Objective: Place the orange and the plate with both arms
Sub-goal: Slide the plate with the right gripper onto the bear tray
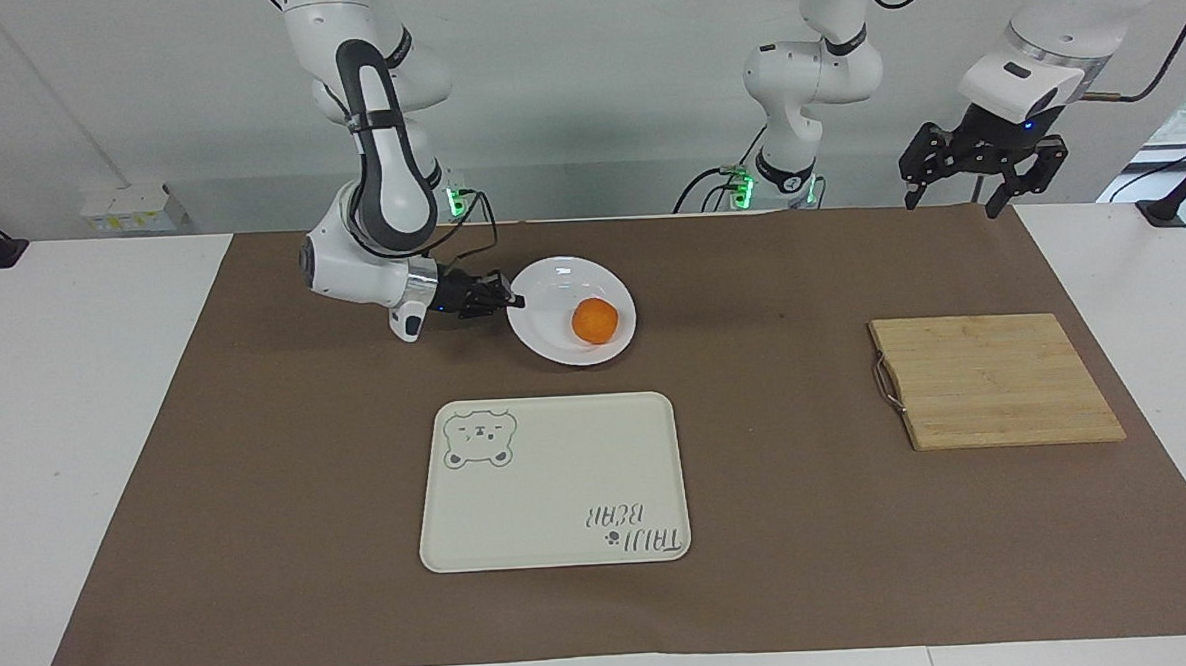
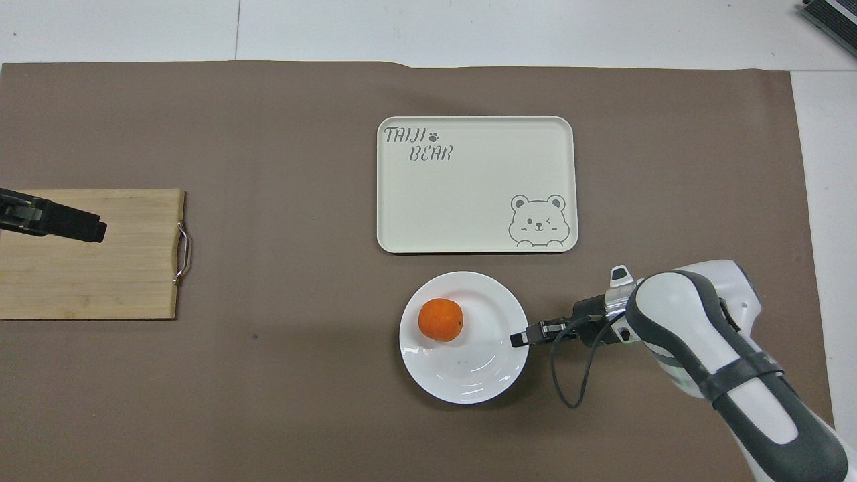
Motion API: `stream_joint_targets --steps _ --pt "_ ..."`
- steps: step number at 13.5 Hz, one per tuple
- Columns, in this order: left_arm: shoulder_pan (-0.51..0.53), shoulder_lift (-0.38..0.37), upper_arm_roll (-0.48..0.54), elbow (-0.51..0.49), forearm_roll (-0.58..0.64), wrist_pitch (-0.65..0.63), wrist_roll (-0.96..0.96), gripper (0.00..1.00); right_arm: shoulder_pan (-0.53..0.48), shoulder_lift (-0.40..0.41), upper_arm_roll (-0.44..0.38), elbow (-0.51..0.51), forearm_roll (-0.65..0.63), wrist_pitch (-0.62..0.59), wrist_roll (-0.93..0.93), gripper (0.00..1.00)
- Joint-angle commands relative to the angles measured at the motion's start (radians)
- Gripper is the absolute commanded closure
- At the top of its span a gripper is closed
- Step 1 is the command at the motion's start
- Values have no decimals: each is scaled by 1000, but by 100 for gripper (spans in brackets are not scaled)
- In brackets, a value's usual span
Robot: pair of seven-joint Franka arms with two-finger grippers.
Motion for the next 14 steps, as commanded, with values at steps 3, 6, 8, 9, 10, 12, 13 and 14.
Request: stream_joint_targets --steps 3,6,8,9,10,12,13,14 --pt "10 -2 -5 15 10 -16 7 0 -56 7 -3 95 29 -110 -35 100" --pt "10 -2 -5 15 10 -16 7 0 -79 44 -3 181 29 -124 -13 100" --pt "10 0 -5 15 10 -16 7 0 -79 91 -1 262 32 -127 46 100" --pt "10 0 -5 15 10 -16 7 0 -81 114 -1 310 33 -129 70 100" --pt "10 -2 -5 15 10 -16 7 0 -88 137 -1 356 45 -136 88 100" --pt "10 0 -5 15 10 -16 7 0 -92 166 -3 411 50 -138 96 100" --pt "10 0 -5 15 10 -16 7 0 -96 186 -4 433 50 -136 96 100" --pt "10 0 -5 15 10 -16 7 0 -108 220 -3 466 50 -136 96 100"
